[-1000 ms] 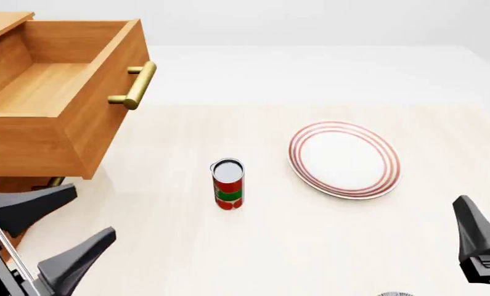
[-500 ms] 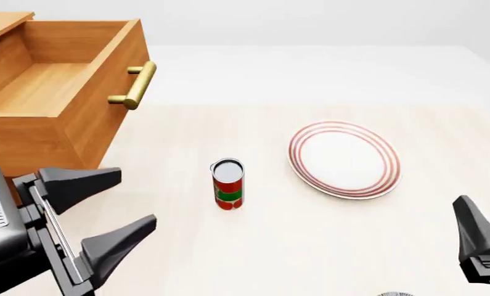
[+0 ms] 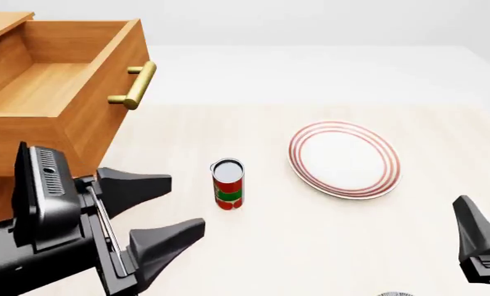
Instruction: Put the bowl in the top drawer of the cabinet.
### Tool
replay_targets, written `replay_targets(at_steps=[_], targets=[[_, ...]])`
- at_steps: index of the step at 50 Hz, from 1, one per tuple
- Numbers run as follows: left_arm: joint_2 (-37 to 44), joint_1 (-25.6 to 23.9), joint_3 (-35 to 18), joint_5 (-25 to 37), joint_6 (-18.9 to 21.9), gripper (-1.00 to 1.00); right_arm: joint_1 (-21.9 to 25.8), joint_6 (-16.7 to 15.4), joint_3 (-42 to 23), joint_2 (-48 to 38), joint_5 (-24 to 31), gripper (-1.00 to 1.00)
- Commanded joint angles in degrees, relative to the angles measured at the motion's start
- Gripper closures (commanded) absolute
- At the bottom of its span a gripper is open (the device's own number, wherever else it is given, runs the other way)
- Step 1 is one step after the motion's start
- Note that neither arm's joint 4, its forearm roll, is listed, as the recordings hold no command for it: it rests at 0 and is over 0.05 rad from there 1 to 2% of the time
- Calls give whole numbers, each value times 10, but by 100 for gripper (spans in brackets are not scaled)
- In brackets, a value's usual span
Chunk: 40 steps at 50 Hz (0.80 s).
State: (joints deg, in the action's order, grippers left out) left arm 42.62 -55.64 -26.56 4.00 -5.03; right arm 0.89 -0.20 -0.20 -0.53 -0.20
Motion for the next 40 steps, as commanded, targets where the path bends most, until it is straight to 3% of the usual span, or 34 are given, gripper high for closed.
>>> replay_targets(at_steps=[1, 5, 9, 27, 40], targets=[[67, -49, -21, -9, -81, -100, -1, 0, 0, 1, 1, -100], [86, -71, -23, -22, -117, -100, -1, 0, 0, 1, 1, -100], [98, -81, -30, -29, -126, -100, -1, 0, 0, 1, 1, -100], [145, -123, -52, -55, -141, -100, -1, 0, 0, 1, 1, -100], [206, -162, -51, -85, -235, -100, -1, 0, 0, 1, 1, -100]])
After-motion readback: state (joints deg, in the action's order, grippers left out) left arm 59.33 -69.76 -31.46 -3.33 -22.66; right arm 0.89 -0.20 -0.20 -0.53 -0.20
